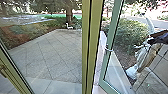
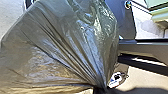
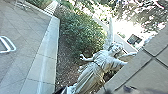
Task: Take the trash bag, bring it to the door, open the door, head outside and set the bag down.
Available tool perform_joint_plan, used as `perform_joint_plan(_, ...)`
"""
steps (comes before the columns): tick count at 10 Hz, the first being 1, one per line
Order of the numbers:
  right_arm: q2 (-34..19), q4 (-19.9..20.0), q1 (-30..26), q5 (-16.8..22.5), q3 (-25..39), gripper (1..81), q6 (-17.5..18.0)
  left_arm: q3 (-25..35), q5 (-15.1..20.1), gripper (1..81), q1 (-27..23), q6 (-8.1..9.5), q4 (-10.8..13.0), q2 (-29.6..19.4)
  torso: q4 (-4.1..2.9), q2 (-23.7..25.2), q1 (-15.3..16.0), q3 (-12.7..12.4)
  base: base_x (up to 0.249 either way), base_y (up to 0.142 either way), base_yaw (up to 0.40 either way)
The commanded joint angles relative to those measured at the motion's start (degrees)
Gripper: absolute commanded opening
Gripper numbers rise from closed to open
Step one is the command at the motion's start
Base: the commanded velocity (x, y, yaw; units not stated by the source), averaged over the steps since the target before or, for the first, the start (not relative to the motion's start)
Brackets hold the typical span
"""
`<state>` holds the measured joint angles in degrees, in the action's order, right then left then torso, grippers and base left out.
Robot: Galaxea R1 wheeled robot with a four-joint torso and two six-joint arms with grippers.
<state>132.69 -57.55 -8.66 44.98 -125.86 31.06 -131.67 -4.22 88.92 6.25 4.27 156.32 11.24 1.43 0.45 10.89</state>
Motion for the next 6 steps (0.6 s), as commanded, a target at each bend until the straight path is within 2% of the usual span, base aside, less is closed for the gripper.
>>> perform_joint_plan(1, -2.1, -5.8, -9.5, 2.8, -3.1, 81.1, -0.1, 0.8, 4.0, 1.0, -0.5, 0.16, -0.3, -0.8, 0.02, 0.0, 0.0, 0.0, 0.000, 0.000, 0.000)
perform_joint_plan(6, -1.8, -6.0, -8.0, -0.7, -6.8, 81.1, -1.8, 0.8, 4.0, 1.0, -0.4, 0.16, -0.4, -1.0, -0.02, 0.0, 0.0, 0.0, 0.000, 0.000, 0.000)
